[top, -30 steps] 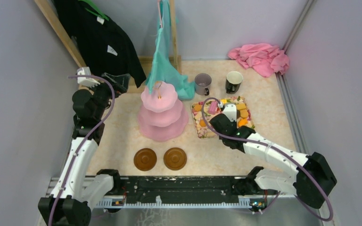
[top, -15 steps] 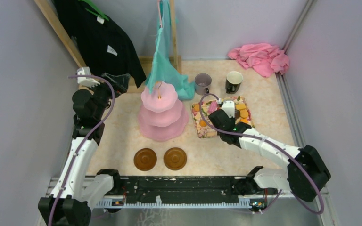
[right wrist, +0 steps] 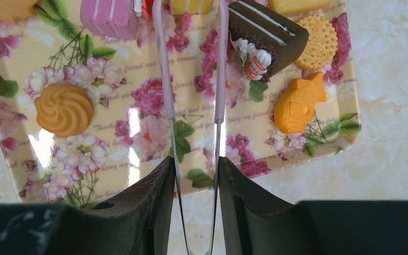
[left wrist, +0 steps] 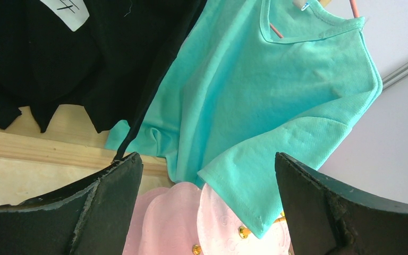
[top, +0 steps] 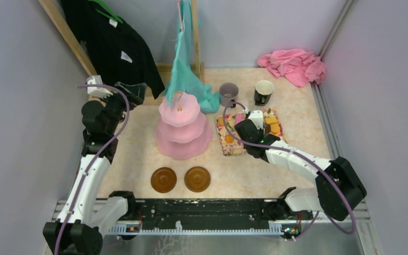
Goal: Serve the afternoon tea
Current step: Pick up the desert from the tray.
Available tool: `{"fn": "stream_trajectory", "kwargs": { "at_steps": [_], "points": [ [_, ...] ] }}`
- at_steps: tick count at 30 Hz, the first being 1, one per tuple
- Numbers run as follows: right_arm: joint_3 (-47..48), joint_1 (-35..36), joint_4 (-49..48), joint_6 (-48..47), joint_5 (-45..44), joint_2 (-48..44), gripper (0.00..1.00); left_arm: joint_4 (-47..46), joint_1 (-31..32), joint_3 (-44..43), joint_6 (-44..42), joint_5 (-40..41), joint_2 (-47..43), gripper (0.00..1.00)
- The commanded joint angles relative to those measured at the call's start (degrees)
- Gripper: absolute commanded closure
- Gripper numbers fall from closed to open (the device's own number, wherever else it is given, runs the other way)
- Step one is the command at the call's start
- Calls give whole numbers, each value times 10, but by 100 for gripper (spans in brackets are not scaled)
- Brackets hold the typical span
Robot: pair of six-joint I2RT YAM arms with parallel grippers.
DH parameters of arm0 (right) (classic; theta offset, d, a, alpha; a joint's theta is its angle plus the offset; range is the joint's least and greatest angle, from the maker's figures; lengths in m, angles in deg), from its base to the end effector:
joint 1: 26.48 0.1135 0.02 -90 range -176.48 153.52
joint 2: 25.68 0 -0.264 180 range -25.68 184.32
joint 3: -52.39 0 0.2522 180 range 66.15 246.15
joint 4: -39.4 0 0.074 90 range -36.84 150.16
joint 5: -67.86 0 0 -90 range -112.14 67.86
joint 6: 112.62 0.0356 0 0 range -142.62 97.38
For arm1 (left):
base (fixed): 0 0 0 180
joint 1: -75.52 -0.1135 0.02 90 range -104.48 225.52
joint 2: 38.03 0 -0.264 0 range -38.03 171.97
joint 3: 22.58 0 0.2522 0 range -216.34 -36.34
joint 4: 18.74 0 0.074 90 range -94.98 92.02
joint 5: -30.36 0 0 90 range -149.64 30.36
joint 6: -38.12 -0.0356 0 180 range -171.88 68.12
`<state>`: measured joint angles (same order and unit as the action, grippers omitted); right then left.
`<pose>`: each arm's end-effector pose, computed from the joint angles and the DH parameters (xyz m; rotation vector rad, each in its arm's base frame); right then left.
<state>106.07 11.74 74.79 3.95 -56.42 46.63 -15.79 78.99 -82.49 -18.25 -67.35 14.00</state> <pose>0.2006 0.1324 0.2008 -0.0043 2.3114 -0.1988 0.2156 -0.0179 0.3656 -0.2863 1.4896 -0.6212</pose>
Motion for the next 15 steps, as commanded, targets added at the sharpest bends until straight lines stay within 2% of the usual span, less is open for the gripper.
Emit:
{"fn": "stream_trajectory", "kwargs": {
  "at_steps": [1, 11, 15],
  "points": [
    [32, -13, -41, -13, 5, 13, 65, -24, -3, -11, -3, 0, 1, 1],
    [32, -29, -64, -24, 10, 36, 65, -29, -2, -9, -1, -1, 1, 1],
    [30, -33, -69, -27, 10, 39, 72, -31, -3, -7, -1, -1, 0, 1]
  ]
}}
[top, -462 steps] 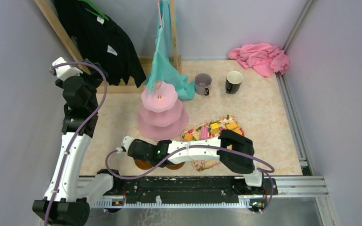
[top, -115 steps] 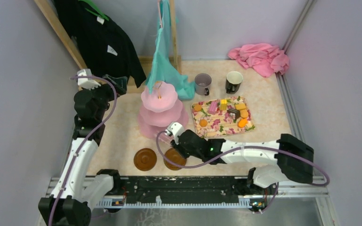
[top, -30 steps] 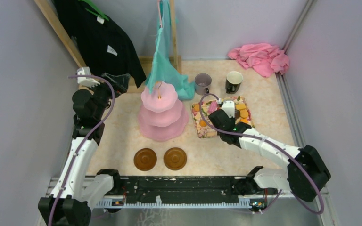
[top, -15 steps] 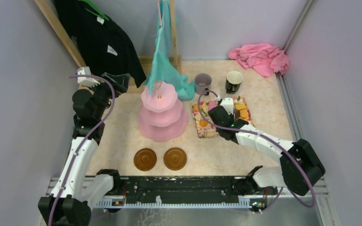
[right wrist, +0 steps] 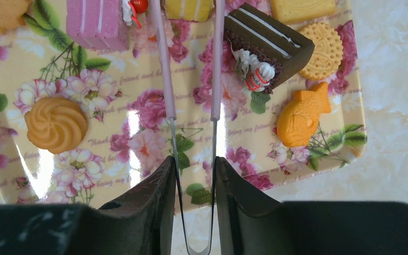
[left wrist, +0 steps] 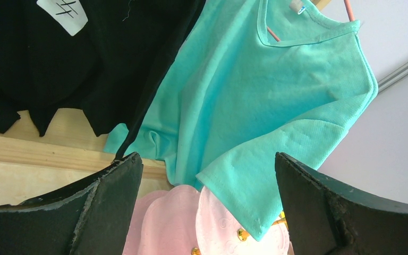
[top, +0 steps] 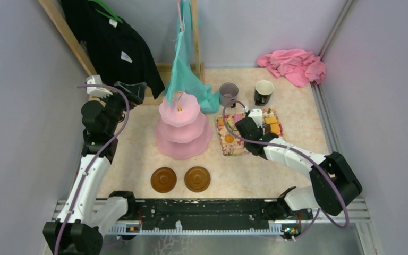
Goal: Serve the afternoon tea
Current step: Pick up the desert from the tray.
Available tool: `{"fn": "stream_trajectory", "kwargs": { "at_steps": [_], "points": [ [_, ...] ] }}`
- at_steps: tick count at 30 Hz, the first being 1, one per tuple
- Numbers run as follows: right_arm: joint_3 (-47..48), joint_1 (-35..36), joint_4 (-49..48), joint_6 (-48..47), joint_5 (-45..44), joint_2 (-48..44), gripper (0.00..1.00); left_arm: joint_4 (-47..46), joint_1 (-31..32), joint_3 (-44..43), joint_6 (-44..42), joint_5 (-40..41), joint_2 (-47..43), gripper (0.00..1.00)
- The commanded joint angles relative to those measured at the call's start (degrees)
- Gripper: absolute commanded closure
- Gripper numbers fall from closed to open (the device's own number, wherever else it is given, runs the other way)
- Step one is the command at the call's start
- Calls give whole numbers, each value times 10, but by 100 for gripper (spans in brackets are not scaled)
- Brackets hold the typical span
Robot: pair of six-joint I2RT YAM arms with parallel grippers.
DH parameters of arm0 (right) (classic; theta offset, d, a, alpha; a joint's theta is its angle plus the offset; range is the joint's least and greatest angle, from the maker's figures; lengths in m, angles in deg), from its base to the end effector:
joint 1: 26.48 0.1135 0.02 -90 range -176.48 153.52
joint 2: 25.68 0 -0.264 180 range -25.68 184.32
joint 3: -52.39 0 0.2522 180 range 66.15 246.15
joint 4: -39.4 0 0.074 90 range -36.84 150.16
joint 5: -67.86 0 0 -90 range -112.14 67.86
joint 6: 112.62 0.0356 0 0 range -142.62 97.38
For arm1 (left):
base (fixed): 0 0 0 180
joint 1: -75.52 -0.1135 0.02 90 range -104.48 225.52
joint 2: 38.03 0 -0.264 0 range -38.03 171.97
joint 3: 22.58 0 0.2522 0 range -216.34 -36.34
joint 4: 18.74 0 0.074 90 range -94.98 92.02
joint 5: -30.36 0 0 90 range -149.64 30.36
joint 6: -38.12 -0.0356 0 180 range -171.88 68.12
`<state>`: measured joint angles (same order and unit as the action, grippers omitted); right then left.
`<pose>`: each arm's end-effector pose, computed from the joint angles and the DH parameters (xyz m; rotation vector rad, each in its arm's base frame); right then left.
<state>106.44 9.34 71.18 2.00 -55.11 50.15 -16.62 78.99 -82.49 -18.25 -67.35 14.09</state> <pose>0.2151 0.1313 0.1923 -0.0015 2.3207 -0.2080 0.2158 -0.0179 0.3669 -0.2824 1.4770 -0.6226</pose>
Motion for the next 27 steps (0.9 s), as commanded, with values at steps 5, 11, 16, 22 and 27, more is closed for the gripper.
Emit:
{"fn": "stream_trajectory", "kwargs": {
  "at_steps": [5, 11, 16, 22, 27],
  "points": [
    [21, -10, -36, -8, 0, -1, 87, -23, -2, -2, -3, 6, -6, 1],
    [9, -10, -31, -7, 4, -37, 93, -23, -2, 3, -3, 10, -15, 1],
    [-2, -9, -21, -11, 3, -85, 96, -24, -3, 3, 1, 6, -14, 1],
    [-7, -10, -6, -13, 7, -113, 100, -23, -3, 5, 2, 8, -16, 1],
    [-5, -9, 4, -16, 19, -143, 100, -20, -3, 4, -1, 16, -20, 1]
  ]
}}
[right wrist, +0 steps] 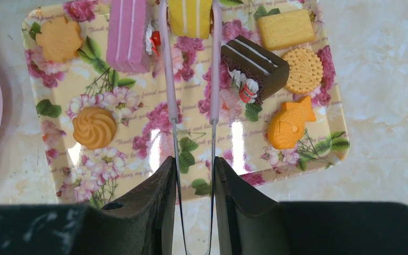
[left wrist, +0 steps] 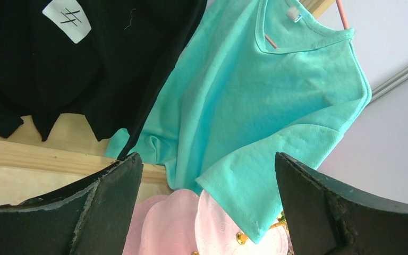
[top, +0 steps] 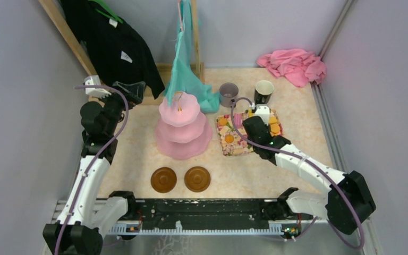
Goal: Serve the afternoon tea
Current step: Pick up the desert from the tray, then place the desert on the desert table.
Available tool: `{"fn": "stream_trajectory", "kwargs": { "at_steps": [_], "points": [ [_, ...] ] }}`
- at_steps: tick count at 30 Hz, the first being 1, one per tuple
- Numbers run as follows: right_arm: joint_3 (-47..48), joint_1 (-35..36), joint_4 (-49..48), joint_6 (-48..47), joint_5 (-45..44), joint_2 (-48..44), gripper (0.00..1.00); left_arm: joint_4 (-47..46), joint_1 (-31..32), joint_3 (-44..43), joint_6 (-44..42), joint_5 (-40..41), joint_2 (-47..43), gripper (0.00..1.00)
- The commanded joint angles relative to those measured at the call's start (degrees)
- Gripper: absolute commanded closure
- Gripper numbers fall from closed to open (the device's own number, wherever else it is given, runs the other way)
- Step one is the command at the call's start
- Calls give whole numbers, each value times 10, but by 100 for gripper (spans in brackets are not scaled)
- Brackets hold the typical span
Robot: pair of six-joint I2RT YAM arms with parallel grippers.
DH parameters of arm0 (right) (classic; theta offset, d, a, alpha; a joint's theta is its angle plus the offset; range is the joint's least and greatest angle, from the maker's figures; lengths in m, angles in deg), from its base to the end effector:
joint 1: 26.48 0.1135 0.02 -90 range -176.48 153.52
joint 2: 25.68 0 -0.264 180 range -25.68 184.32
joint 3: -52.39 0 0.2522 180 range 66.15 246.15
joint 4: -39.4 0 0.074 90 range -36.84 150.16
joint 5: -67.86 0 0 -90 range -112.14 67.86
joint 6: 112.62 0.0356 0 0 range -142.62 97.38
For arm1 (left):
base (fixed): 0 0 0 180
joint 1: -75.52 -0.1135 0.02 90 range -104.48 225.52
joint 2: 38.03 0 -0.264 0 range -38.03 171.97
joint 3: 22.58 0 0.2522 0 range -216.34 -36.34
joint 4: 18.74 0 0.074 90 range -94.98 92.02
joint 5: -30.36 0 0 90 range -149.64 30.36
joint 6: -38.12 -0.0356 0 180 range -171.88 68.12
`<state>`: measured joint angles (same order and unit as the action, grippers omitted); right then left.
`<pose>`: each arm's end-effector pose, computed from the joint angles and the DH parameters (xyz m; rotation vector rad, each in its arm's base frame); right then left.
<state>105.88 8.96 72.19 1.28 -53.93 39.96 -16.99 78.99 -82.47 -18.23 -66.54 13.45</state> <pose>0.1994 0.1189 0.2273 0.0374 2.2160 -0.0926 0.2130 -0.0172 0.3696 -0.2888 1.4567 -0.6146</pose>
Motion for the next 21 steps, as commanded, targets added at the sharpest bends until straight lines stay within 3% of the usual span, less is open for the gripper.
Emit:
{"fn": "stream_trajectory", "kwargs": {
  "at_steps": [1, 9, 21],
  "points": [
    [4, -4, -4, -10, 12, -49, 100, -15, -3, 4, -2, 9, -15, 1],
    [53, 53, 31, -14, 10, -80, 100, -8, -3, 4, -3, 11, -18, 1],
    [141, 177, 44, -11, -26, -31, 100, 6, -3, 2, -13, 13, -18, 1]
  ]
}}
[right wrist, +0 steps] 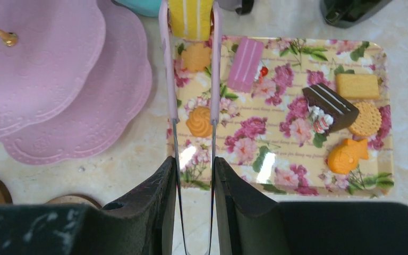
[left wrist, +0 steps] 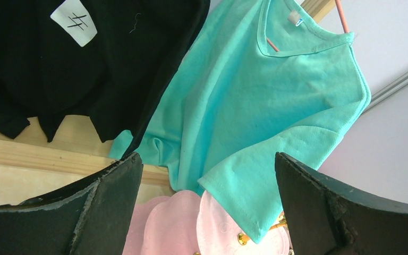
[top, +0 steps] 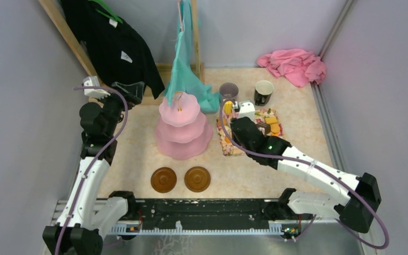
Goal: Serve the afternoon tea
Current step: Place the desert on the desert table.
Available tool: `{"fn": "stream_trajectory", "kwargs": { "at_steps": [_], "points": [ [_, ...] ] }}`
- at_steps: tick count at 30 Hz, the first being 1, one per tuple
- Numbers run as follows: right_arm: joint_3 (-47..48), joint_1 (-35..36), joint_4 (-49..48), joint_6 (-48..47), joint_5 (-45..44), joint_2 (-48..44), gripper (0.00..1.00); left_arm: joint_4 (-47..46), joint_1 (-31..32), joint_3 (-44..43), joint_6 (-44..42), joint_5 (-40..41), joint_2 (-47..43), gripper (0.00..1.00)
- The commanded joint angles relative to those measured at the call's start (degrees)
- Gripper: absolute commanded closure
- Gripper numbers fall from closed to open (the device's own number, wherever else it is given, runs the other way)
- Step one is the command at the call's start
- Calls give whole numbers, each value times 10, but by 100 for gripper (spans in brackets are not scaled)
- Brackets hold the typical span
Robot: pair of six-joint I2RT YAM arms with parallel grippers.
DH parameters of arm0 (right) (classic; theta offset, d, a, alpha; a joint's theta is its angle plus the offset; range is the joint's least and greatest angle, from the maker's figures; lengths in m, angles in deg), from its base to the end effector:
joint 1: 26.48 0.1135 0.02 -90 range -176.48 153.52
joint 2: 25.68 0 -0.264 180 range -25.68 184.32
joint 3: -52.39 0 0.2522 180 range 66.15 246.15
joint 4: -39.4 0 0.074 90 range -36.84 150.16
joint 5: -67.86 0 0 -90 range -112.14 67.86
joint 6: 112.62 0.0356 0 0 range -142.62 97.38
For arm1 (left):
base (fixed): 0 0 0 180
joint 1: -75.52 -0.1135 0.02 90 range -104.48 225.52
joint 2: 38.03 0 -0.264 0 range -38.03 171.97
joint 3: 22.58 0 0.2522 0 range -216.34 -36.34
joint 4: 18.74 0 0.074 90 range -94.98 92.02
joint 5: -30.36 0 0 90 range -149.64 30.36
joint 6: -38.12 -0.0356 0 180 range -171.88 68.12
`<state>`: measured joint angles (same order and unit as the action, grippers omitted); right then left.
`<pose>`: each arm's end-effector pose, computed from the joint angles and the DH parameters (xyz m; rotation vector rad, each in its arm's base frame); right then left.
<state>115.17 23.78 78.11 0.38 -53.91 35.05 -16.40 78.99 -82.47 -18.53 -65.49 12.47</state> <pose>0.1593 0.1623 0.2906 -0.2017 2.0970 0.1487 0.2089 -0.0163 0.3718 -0.2976 1.4459 -0.5980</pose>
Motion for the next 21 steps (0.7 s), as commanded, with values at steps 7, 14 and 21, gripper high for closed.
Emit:
{"fn": "stream_trajectory", "kwargs": {
  "at_steps": [7, 14, 21],
  "points": [
    [81, 58, -24, 1, -20, 62, 100, -1, -3, 1, -6, -1, -8, 1],
    [112, 76, -32, 0, -9, 99, 100, -3, -3, 0, -6, -5, -6, 1],
    [139, 90, -31, 1, -4, 130, 100, -6, -3, -3, -6, -6, -4, 1]
  ]
}}
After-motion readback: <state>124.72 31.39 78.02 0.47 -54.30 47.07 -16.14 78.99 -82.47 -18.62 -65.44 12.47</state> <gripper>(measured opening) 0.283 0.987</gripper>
